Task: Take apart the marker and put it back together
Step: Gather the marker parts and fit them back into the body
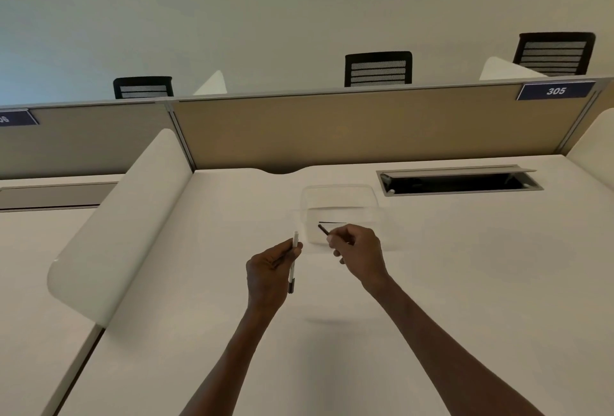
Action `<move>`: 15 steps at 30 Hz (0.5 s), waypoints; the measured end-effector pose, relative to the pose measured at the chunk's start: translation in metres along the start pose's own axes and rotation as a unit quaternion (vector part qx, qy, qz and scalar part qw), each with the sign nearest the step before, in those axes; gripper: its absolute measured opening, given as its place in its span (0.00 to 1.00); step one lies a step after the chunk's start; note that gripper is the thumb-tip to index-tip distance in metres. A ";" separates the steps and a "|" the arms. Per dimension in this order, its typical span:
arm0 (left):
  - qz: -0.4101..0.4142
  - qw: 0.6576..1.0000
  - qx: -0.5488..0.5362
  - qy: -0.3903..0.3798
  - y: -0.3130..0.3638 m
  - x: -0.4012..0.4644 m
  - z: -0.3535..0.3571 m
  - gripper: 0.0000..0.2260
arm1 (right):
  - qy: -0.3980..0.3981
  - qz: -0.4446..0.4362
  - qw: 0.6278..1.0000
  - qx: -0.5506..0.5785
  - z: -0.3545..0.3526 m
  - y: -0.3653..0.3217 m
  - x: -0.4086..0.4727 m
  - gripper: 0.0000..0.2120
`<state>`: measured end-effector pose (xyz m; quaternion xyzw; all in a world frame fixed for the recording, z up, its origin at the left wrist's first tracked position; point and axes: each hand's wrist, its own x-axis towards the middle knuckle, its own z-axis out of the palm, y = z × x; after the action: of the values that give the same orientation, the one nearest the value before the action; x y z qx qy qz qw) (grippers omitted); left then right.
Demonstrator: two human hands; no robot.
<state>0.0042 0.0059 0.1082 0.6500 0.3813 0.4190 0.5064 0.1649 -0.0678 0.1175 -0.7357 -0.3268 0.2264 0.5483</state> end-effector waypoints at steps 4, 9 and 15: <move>-0.006 1.000 -0.012 -0.007 0.004 0.000 0.000 0.15 | 0.016 -0.081 0.997 0.005 -0.001 -0.023 -0.003 0.03; -0.008 1.000 -0.012 -0.006 0.006 -0.001 0.001 0.13 | 0.009 -0.194 0.979 -0.054 -0.002 -0.042 -0.010 0.02; 0.006 1.000 -0.005 -0.007 0.009 -0.001 -0.001 0.18 | 0.003 -0.264 0.956 -0.126 -0.004 -0.048 -0.015 0.02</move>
<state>0.0039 0.0035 0.1166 0.6528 0.3720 0.4194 0.5094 0.1466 -0.0723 0.1642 -0.6868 -0.5337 0.0285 0.4925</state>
